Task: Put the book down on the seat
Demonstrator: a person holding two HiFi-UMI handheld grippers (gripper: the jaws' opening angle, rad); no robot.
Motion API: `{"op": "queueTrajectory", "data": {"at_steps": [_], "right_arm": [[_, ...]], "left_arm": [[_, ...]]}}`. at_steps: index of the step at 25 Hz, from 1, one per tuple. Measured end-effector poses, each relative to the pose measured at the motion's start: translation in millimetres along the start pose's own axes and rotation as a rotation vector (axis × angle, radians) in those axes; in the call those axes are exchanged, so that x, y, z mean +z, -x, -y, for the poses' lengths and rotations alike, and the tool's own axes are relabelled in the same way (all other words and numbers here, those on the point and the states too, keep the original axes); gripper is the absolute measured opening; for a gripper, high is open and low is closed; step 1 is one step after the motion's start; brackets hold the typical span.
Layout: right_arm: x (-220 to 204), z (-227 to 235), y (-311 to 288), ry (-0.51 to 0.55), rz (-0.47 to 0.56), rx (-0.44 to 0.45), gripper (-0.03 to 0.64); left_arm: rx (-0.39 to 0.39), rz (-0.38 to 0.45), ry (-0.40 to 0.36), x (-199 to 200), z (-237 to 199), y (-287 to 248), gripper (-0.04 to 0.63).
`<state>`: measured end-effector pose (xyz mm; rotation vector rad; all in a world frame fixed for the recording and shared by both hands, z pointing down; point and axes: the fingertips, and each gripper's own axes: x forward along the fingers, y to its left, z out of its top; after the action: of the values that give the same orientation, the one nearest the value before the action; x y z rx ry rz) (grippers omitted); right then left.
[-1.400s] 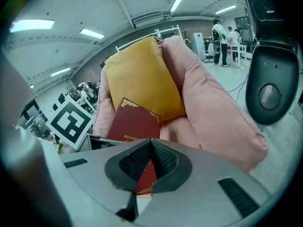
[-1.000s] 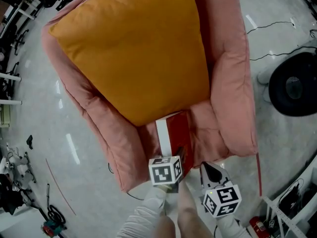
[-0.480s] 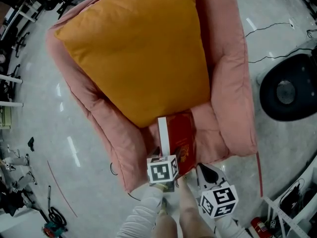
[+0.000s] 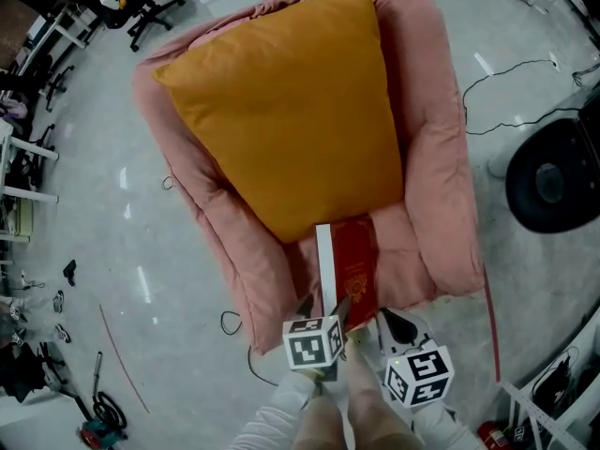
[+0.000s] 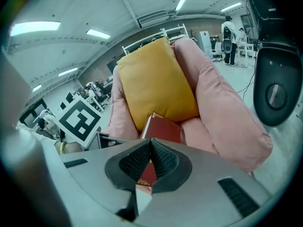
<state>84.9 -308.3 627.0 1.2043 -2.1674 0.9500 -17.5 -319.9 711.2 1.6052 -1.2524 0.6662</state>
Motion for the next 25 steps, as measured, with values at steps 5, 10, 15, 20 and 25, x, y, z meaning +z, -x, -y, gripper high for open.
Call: {"op": "queueTrajectory", "data": {"at_steps": [5,10,15,20,25], "right_arm": [[3.9,-20.3,13.3,0.033,-0.004,0.032,0.005],[14.1,-36.5,26.9,0.077,0.012,0.061,0.005],[22.3,-49.1,42.7,0.095,0.025,0.087,0.005],[26.3,-53.3,55.2,0.091,0.027,0.094,0.005],[33.4,-65.1,67.2,0.122,0.031,0.113,0.005]], "left_arm": [[0.039,0.062,0.005,5.6,7.1,42.4,0.076],[0.013,0.118,0.005,10.3,22.2,79.8,0.008],[-0.06,0.141,-0.025,8.1,41.9,115.1,0.006],[-0.089,0.143,-0.05,7.0,55.3,142.6,0.006],[-0.084,0.151,-0.072,8.2,60.3,163.5,0.006]]}}
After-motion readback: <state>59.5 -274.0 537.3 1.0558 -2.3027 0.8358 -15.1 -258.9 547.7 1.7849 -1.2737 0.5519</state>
